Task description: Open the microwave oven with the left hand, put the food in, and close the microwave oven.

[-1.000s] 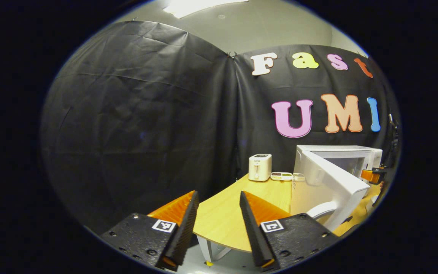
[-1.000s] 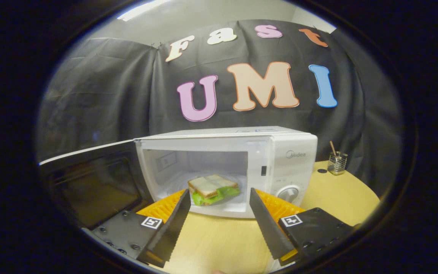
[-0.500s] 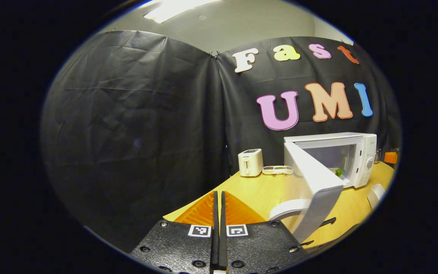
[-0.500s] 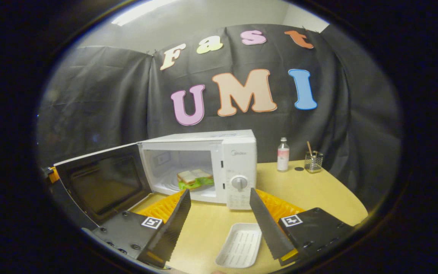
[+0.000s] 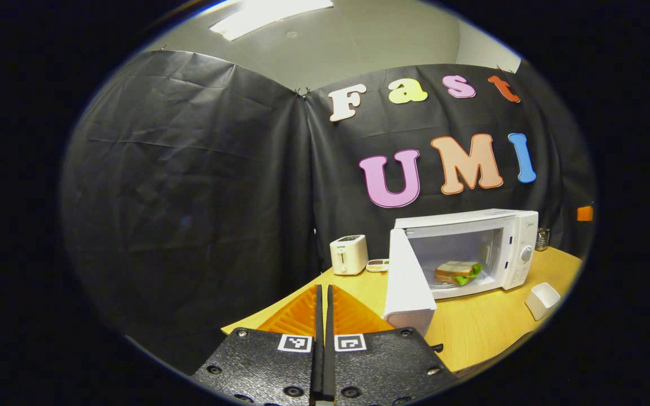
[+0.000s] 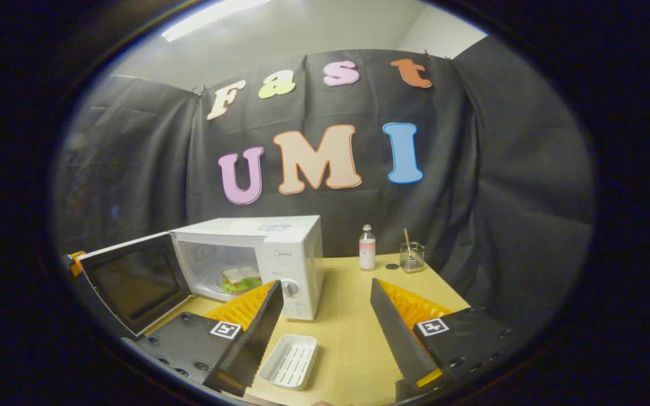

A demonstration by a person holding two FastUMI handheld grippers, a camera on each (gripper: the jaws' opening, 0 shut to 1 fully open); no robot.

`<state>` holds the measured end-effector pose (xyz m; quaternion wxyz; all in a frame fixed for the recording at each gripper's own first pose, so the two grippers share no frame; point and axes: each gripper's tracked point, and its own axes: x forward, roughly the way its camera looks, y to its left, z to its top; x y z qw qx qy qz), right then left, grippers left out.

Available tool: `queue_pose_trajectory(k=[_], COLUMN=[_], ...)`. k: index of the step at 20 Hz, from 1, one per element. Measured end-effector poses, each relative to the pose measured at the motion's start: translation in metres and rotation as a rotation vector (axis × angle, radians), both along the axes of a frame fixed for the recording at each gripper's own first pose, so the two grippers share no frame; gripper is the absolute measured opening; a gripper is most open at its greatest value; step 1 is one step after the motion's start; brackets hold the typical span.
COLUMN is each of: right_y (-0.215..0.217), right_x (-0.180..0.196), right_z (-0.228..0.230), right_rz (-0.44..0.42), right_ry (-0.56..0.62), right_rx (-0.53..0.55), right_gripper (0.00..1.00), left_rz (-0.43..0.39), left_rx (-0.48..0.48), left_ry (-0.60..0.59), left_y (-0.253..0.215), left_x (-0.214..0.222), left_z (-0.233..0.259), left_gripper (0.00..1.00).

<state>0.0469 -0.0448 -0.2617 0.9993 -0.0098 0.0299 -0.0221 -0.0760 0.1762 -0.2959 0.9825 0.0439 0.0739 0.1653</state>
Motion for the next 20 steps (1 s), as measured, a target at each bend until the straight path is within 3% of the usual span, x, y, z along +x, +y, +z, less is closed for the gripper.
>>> queue_pose_trajectory(k=[2,6,12,13,20], right_y=[-0.008,-0.015,-0.022,-0.024,-0.038], right_x=[-0.008,-0.023,-0.040,-0.043,-0.058], right_z=[0.011,0.022,0.023,0.023,0.025], right_rz=[-0.012,-0.019,-0.016,-0.019,-0.037], right_ry=[-0.023,-0.044,-0.045,-0.041,-0.047], right_rx=[-0.005,-0.007,-0.008,-0.014,0.000], right_gripper=[0.97,0.97,1.00,0.96,0.96], left_rz=[-0.024,-0.082,-0.194,-0.211,-0.337], left_rx=[-0.030,-0.095,-0.114,-0.117,-0.161], left_ry=[0.009,-0.003,-0.010,-0.011,-0.022], left_y=[-0.016,-0.058,-0.131,-0.143,-0.222], left_x=[0.003,0.011,0.030,0.034,0.062], left_z=[-0.001,-0.002,-0.002,-0.002,-0.004], left_gripper=[0.01,0.01,0.01,0.01,0.01])
